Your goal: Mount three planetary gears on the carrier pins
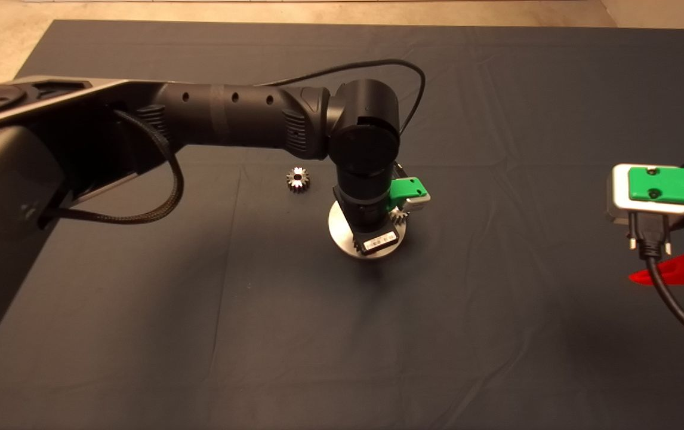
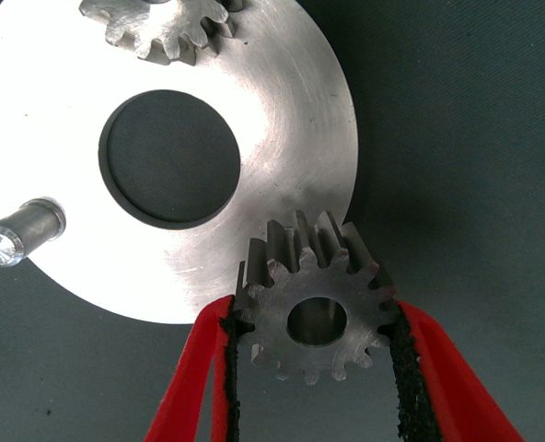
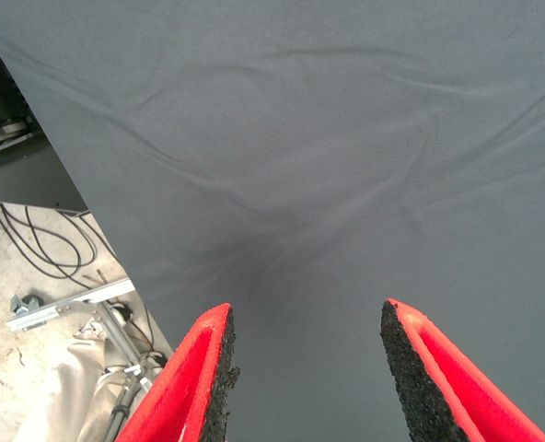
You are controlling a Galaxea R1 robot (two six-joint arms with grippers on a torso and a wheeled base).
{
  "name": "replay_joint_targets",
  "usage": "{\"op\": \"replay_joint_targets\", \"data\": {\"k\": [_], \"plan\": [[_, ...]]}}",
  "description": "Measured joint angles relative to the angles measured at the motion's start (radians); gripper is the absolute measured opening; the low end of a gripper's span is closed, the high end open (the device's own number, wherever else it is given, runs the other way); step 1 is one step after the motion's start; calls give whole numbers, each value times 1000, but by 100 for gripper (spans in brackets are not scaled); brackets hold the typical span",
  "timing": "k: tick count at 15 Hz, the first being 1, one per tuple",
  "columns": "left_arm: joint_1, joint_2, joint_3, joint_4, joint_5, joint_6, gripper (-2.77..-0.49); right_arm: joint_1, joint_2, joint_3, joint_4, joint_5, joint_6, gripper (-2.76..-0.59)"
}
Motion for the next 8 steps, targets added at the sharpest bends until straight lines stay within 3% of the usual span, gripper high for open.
{"op": "replay_joint_targets", "data": {"k": [8], "plan": [[11, 0, 0, 1, 0, 0, -243, 19, -2, 0, 13, 0, 0, -220]]}}
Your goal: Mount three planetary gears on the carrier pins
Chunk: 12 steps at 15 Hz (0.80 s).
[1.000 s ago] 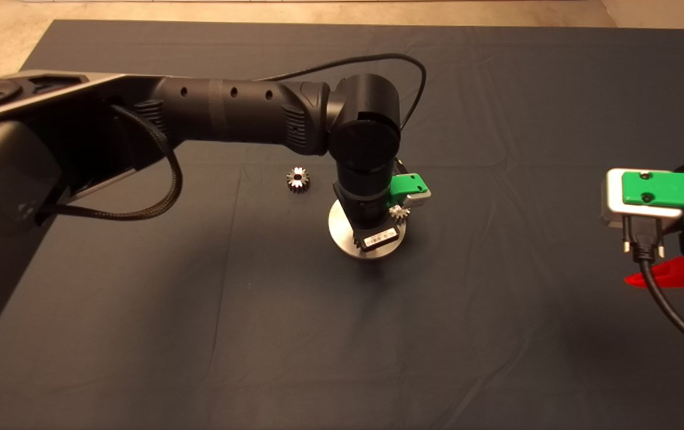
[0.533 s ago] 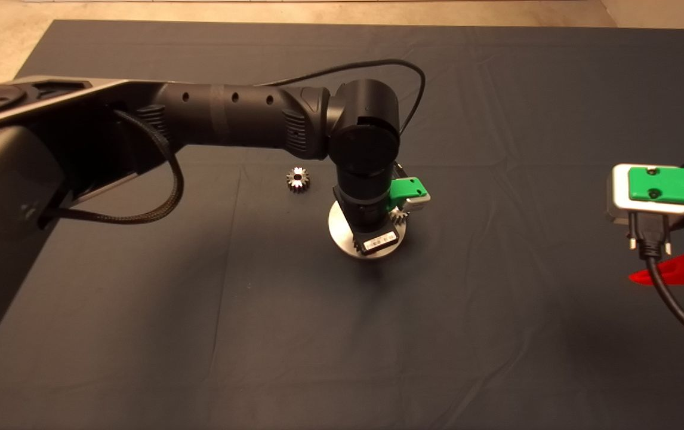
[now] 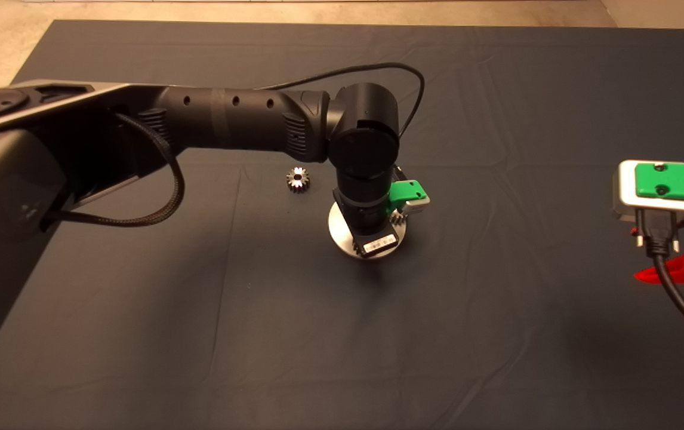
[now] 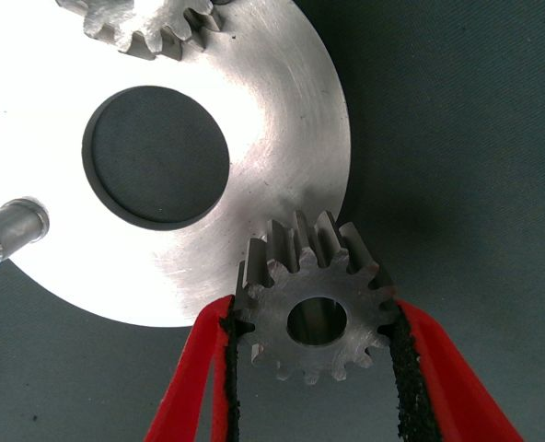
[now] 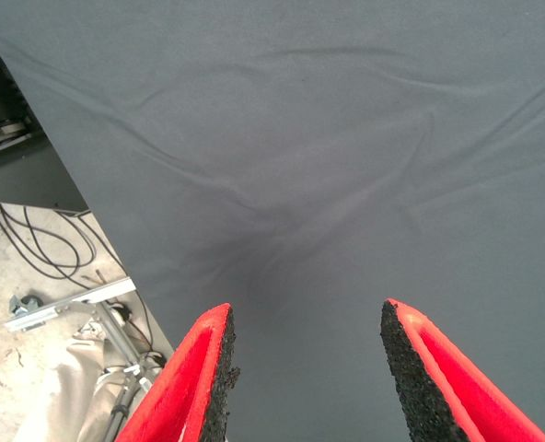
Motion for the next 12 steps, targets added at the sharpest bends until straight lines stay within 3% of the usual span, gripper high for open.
{"op": "replay_joint_targets", "data": {"k": [6, 12], "plan": [[3, 0, 0, 28, 0, 0, -243, 6, 0, 0, 7, 0, 0, -220], [3, 0, -7, 31, 0, 0, -243, 11, -6, 0, 11, 0, -1, -220]]}}
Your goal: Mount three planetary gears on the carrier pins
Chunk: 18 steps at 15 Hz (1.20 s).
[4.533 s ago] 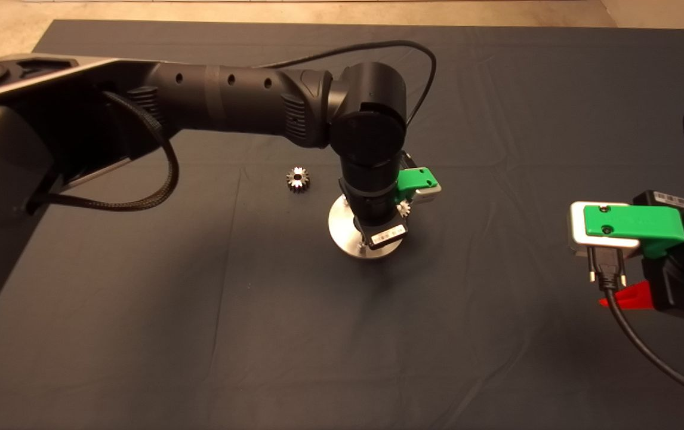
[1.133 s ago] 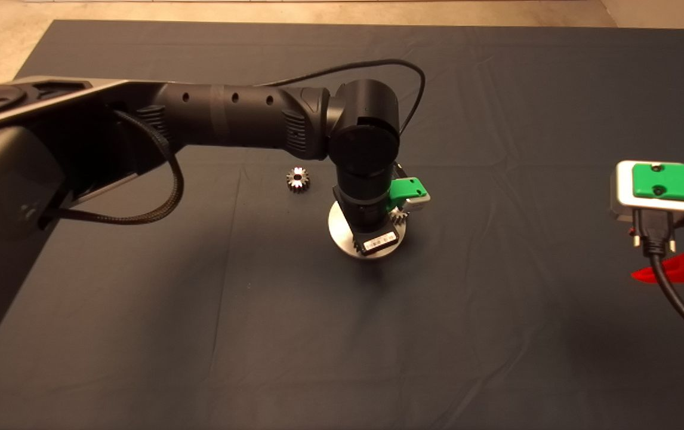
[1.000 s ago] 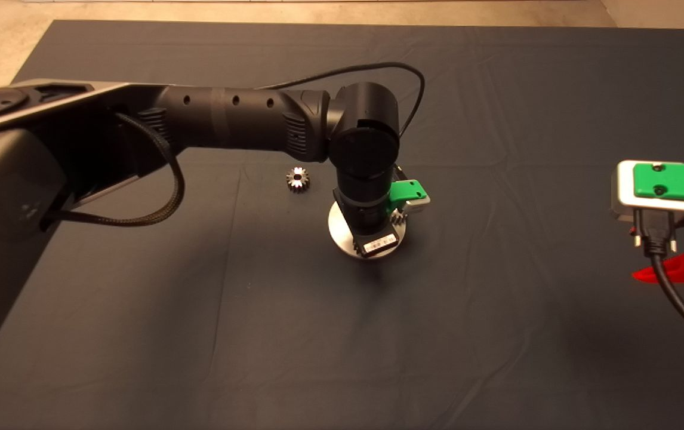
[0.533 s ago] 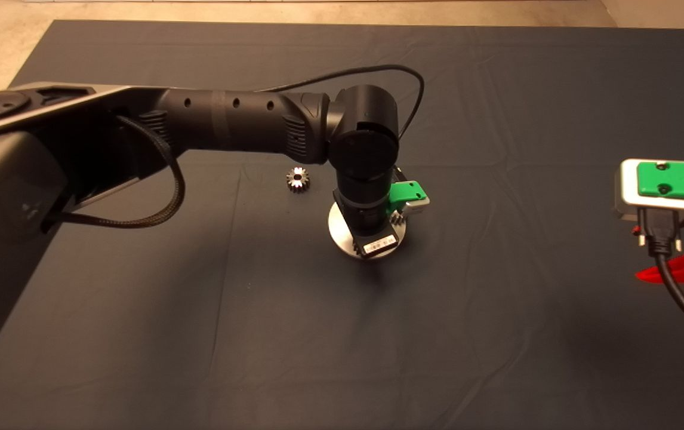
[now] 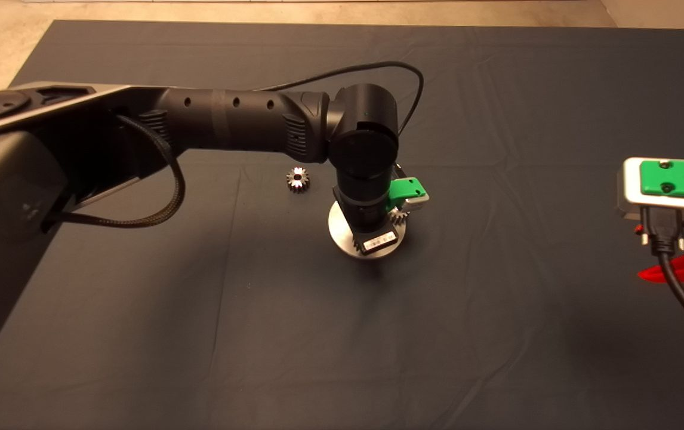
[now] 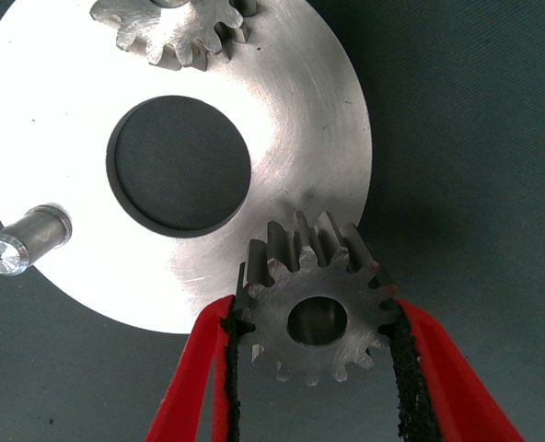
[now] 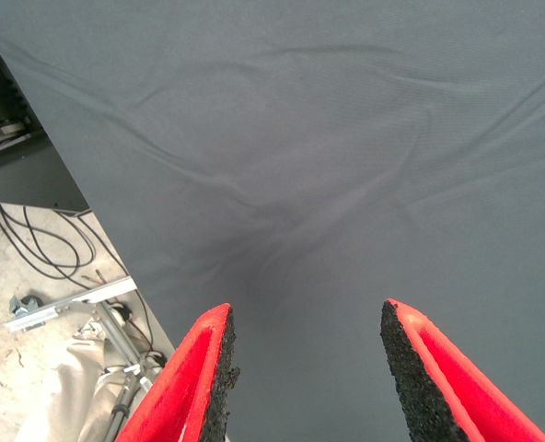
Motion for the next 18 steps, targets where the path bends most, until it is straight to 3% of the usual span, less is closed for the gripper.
{"op": "replay_joint_targets", "data": {"k": [8, 11, 18], "plan": [[0, 0, 0, 1, 14, 17, -243, 17, 0, 0, 5, 0, -4, -220], [0, 0, 2, 1, 29, 17, -243, 22, 0, 0, 5, 0, -4, -220], [3, 0, 3, 0, 30, 17, -243, 33, 0, 0, 5, 0, -4, -220]]}}
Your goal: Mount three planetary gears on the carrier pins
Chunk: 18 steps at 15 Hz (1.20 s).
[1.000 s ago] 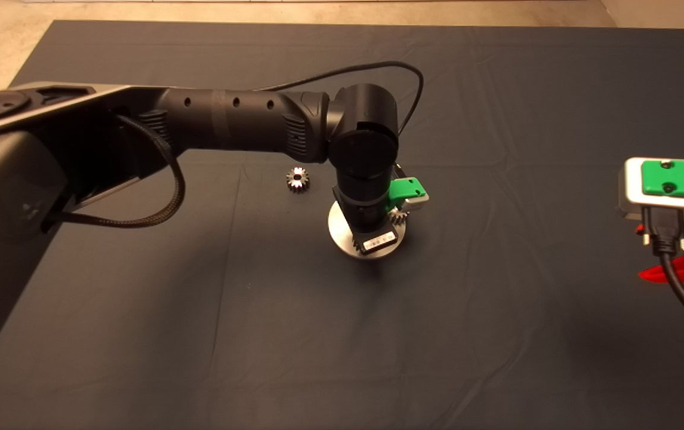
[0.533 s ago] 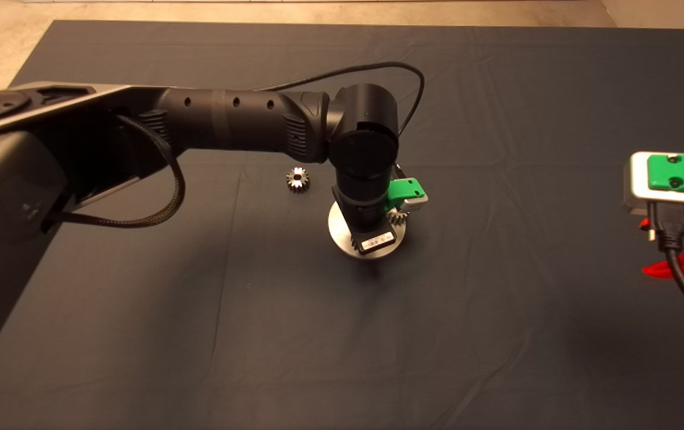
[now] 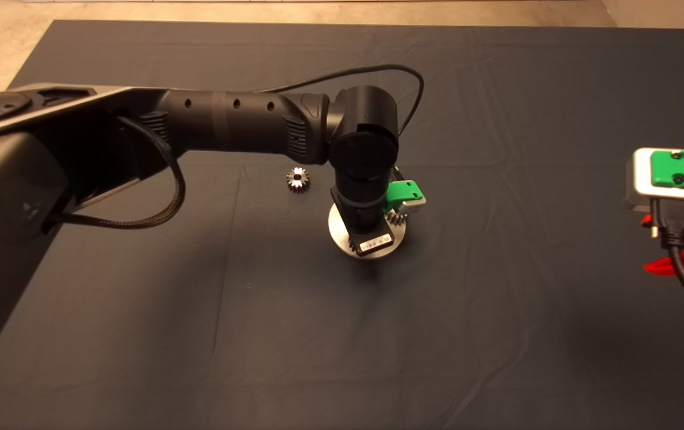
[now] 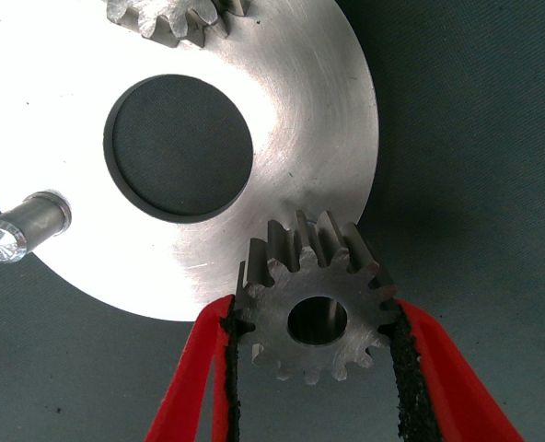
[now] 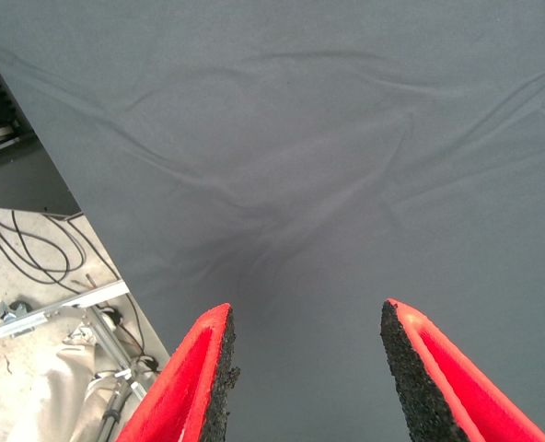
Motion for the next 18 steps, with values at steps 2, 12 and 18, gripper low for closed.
{"op": "replay_joint_targets", "data": {"k": [2, 12, 18], "plan": [[0, 0, 0, 0, 0, 0, -243, 3, 0, 0, 0, 0, 0, -220], [0, 0, 0, 0, 0, -1, -239, 3, 0, 0, 8, 0, -10, -220], [-1, 0, -1, 0, 3, -1, -222, 9, 0, 0, 14, 0, -14, -220]]}}
